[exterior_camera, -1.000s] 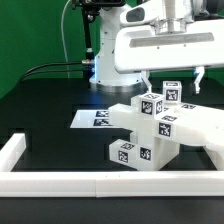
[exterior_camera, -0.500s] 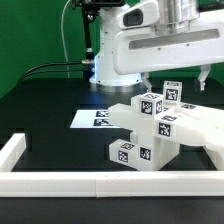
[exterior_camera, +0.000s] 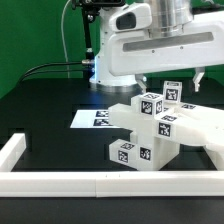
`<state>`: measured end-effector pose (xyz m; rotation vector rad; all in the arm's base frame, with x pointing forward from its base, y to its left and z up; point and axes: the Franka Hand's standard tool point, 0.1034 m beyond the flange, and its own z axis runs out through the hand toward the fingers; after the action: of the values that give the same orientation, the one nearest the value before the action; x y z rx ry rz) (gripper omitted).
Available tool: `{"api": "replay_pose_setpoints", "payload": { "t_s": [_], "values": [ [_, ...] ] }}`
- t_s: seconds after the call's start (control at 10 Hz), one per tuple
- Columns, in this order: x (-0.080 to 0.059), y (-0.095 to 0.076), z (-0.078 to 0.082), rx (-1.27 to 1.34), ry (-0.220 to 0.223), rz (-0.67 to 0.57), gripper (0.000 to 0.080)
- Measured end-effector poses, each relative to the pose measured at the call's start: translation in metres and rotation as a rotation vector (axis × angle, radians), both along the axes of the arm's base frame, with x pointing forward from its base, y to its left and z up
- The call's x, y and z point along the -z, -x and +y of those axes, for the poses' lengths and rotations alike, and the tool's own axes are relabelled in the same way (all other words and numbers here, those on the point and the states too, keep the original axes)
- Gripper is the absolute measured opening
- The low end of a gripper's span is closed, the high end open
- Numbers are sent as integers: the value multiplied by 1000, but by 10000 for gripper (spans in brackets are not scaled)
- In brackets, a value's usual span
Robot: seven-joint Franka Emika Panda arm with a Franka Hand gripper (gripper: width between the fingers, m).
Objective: Assemble chair
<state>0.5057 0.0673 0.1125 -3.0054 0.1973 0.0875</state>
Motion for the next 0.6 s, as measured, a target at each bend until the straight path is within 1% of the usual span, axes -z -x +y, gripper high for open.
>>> {"api": "replay_pose_setpoints", "payload": {
  "t_s": [0.1,0.2,0.3,0.4,0.6],
  "values": [
    [0,0,-1,1,0,0,517],
    [0,0,0,43,2,6,517],
    [0,0,0,117,5,16,379],
    [1,0,0,177,8,24,264],
    [1,0,0,316,15,43,266]
  ]
}}
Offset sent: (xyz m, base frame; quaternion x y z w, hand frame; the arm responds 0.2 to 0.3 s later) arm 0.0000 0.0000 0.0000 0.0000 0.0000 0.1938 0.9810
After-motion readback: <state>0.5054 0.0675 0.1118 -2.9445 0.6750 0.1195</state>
